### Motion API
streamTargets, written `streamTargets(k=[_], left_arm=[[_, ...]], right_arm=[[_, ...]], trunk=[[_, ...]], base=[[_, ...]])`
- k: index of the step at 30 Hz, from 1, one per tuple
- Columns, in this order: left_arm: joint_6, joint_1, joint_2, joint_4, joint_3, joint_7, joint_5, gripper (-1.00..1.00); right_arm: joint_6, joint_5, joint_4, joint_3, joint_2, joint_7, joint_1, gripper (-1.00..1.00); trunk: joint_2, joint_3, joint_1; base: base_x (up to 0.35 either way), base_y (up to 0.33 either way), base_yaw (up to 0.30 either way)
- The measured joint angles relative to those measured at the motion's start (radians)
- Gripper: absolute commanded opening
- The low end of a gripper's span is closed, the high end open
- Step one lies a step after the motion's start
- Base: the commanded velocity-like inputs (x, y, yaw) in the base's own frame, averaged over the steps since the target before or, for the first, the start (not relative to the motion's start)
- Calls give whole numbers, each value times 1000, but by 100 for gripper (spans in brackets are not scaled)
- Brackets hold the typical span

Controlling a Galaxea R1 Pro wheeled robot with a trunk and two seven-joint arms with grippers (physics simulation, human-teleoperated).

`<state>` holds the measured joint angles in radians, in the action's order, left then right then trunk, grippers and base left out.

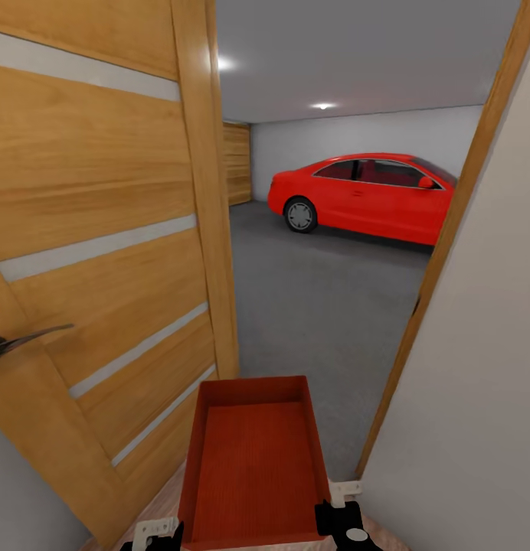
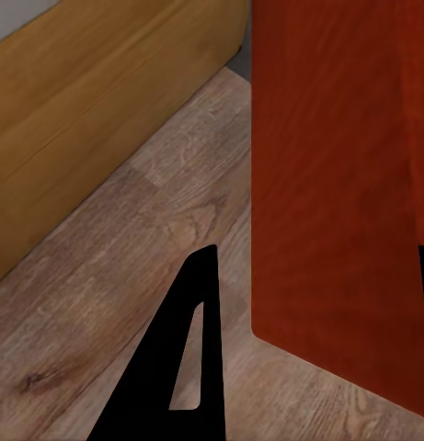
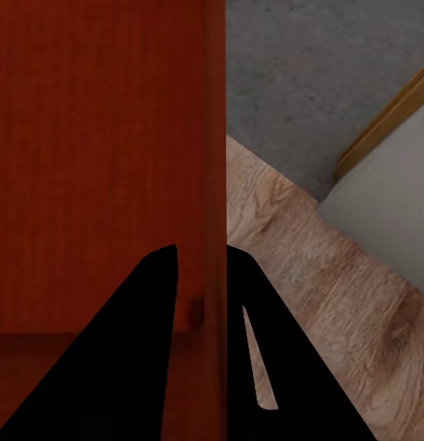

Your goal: Move the two storage containers from the living room to the garage. In the garage, place one container on the floor and stack the other container on top of it (either order is fine).

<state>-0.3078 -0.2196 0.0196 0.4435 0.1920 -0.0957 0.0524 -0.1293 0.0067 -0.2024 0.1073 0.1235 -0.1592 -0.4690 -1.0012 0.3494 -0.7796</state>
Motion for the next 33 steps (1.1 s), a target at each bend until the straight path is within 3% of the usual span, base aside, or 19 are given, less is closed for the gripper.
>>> streamTargets(k=[12,23,33], left_arm=[[0,0,0,0,0,0,0,-100],[0,0,0,0,0,0,0,-100],[0,0,0,0,0,0,0,-100]], right_arm=[[0,0,0,0,0,0,0,-100],[0,-2,1,1,0,0,0,-100],[0,0,0,0,0,0,0,-100]], trunk=[[0,0,0],[0,0,0],[0,0,0]], base=[[0,7,-9],[0,0,-182],[0,0,-30]])
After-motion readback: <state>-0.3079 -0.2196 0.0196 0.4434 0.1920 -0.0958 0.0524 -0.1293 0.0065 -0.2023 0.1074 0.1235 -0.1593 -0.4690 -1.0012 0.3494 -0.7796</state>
